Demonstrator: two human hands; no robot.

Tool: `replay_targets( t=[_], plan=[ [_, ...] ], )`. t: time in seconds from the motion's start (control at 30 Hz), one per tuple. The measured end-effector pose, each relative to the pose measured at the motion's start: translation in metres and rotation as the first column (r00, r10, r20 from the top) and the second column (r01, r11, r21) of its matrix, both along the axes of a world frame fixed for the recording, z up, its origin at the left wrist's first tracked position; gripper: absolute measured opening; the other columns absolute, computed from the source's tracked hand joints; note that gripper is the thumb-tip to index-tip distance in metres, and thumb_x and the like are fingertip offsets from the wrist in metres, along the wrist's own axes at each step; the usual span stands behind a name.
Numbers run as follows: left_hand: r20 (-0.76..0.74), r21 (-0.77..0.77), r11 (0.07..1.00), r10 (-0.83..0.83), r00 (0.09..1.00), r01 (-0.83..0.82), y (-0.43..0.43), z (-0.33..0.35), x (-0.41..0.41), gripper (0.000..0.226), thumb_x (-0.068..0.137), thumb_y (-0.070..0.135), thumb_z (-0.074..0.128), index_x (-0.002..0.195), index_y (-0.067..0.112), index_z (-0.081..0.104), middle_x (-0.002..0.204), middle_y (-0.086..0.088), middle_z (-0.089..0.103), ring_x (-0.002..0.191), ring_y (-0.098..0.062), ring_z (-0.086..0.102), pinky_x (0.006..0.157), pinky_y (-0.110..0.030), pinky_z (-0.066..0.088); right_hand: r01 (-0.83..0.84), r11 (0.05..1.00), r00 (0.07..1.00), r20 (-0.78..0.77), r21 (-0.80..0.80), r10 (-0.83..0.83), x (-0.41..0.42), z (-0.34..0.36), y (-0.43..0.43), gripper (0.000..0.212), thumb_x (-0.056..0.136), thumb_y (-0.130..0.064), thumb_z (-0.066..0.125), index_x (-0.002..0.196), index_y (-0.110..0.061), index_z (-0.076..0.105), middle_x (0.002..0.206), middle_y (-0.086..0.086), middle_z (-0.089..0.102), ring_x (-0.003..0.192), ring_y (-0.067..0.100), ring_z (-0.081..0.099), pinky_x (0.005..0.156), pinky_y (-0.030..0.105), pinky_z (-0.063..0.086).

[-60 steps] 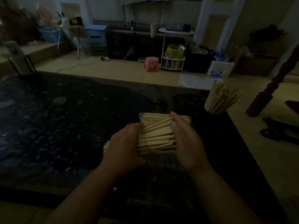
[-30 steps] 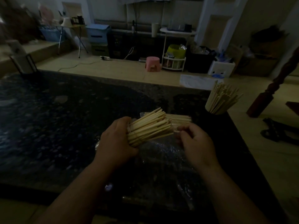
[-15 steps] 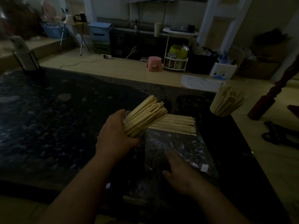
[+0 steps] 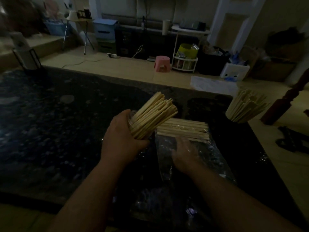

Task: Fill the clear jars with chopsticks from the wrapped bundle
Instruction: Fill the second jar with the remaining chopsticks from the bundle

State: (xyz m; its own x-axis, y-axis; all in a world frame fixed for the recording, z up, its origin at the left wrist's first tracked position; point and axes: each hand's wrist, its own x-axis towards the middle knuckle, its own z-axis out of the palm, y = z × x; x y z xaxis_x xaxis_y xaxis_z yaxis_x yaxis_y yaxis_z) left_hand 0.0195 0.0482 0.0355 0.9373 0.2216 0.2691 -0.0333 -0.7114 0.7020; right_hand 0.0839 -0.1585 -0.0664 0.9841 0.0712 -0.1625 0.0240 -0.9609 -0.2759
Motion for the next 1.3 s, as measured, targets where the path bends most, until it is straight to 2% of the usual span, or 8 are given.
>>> replay_targets(
  t=[0.3,0.4,0.6,0.8,0.93,1.1,1.17,1.3],
  plan=[
    [-0.013,0.012,1.0,-0.007,1.0,0.007,0.001,-0.008,0.008,0.102,0.059,0.034,0.088,0.145,0.027,0.032,0.136,0.006,0.043,0.106,0.001,0.033,0.09,-0.022,0.033,0.037,0.981,0.992,0.127,-0.19,-0.013,0.045,-0.001,-0.002,0.044,0.091,-0.031,0.046,0.135,-0.027,0.046,0.136,0.011,0.048,0.122,0.033,0.046,0.104,0.043,0.038],
    [-0.027,-0.012,1.0,-0.001,1.0,0.001,0.001,-0.008,0.009,0.102,0.059,0.033,0.088,0.144,0.028,0.032,0.135,0.006,0.043,0.105,0.001,0.033,0.089,-0.023,0.034,0.002,0.968,0.987,0.155,-0.253,0.039,0.046,0.003,-0.003,0.04,0.092,-0.035,0.048,0.131,-0.027,0.049,0.131,0.006,0.051,0.12,0.029,0.047,0.102,0.042,0.036],
    [-0.025,-0.048,0.999,-0.017,1.0,0.016,-0.004,-0.005,0.007,0.096,0.058,0.031,0.088,0.139,0.03,0.037,0.115,0.017,0.037,0.1,0.001,0.036,0.083,-0.022,0.033,-0.02,0.977,0.991,0.124,-0.214,0.048,0.049,0.011,-0.002,0.041,0.09,-0.039,0.05,0.129,-0.025,0.053,0.137,0.009,0.049,0.126,0.031,0.043,0.105,0.039,0.034],
    [-0.021,-0.045,0.999,-0.007,1.0,0.006,-0.006,-0.005,0.006,0.098,0.058,0.033,0.088,0.142,0.029,0.036,0.126,0.011,0.043,0.104,0.001,0.035,0.087,-0.023,0.034,0.028,1.0,0.983,0.181,0.013,-0.03,0.045,0.012,-0.002,0.03,0.093,-0.029,0.044,0.107,-0.024,0.07,0.116,0.006,0.064,0.099,0.024,0.057,0.086,0.028,0.042],
    [-0.026,-0.052,0.999,-0.011,1.0,0.009,-0.006,-0.003,0.005,0.096,0.058,0.032,0.089,0.14,0.029,0.037,0.115,0.016,0.037,0.102,0.001,0.036,0.085,-0.023,0.034,-0.049,0.999,0.997,0.068,0.016,0.048,0.051,0.01,-0.005,0.024,0.093,-0.03,0.056,0.112,-0.02,0.066,0.124,0.007,0.059,0.112,0.026,0.053,0.089,0.027,0.039],
    [-0.026,-0.05,0.999,-0.013,1.0,0.012,-0.007,-0.003,0.005,0.097,0.057,0.032,0.089,0.14,0.029,0.037,0.113,0.017,0.035,0.101,0.0,0.037,0.083,-0.023,0.034,-0.099,0.995,0.992,0.08,0.029,0.096,0.053,0.011,-0.008,0.013,0.088,-0.02,0.061,0.101,-0.019,0.059,0.108,0.007,0.058,0.102,0.027,0.052,0.075,0.028,0.034],
    [-0.026,-0.055,0.998,-0.017,1.0,0.016,-0.008,-0.004,0.006,0.098,0.058,0.032,0.088,0.14,0.029,0.037,0.115,0.016,0.038,0.102,-0.001,0.037,0.084,-0.023,0.035,-0.105,0.994,0.993,0.055,0.013,0.104,0.054,0.011,-0.006,0.013,0.088,-0.018,0.058,0.1,-0.02,0.056,0.109,0.007,0.057,0.104,0.028,0.053,0.077,0.029,0.036],
    [-0.035,-0.06,0.998,-0.016,0.999,0.014,-0.007,-0.005,0.006,0.1,0.058,0.033,0.088,0.142,0.028,0.035,0.13,0.007,0.044,0.104,0.0,0.035,0.087,-0.023,0.034,-0.166,0.975,0.986,0.008,-0.151,0.169,0.061,0.006,-0.005,0.044,0.088,-0.026,0.056,0.132,-0.019,0.051,0.138,0.009,0.049,0.125,0.029,0.047,0.102,0.035,0.038]
  ],
)
